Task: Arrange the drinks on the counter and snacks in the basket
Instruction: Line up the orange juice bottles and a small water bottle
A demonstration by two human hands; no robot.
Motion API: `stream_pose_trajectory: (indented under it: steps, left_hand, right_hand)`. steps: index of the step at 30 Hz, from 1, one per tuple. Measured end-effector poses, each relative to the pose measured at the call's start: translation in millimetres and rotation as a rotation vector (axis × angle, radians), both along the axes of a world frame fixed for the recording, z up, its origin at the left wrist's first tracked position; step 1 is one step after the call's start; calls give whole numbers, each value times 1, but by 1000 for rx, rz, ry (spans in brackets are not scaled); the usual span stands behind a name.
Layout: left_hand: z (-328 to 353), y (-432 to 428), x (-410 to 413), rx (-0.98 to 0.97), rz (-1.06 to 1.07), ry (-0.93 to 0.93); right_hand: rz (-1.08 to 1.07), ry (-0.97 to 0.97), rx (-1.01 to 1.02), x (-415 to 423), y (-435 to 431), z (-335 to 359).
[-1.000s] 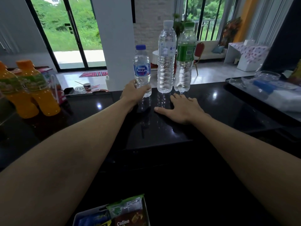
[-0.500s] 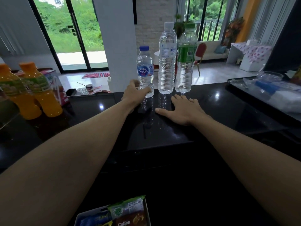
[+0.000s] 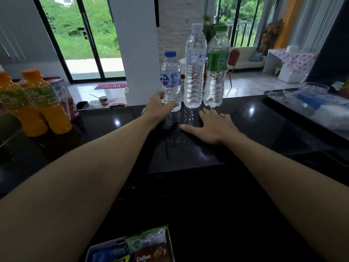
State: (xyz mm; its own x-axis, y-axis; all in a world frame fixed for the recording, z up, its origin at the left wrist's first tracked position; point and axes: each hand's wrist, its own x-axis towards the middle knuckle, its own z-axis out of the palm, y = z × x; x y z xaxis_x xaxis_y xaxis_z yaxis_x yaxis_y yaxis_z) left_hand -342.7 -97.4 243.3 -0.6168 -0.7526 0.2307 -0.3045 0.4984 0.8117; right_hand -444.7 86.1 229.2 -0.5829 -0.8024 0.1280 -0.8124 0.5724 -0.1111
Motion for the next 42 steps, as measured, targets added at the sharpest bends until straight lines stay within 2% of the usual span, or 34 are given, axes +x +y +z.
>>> stream_pose_trajectory:
  steps: [19,30,42]
  left_hand:
    - [-4,-1,-2,-51,-59,-63]
    - [-3,0,-2,-150,-5,-184]
    - [-5,-4,-6,-154,43,-202]
  right_hand:
    - [0,-4,-9,0,0,1]
    - [-8,6,-14,-1,0,-1]
    - [-6,8,-9,-1,0,1]
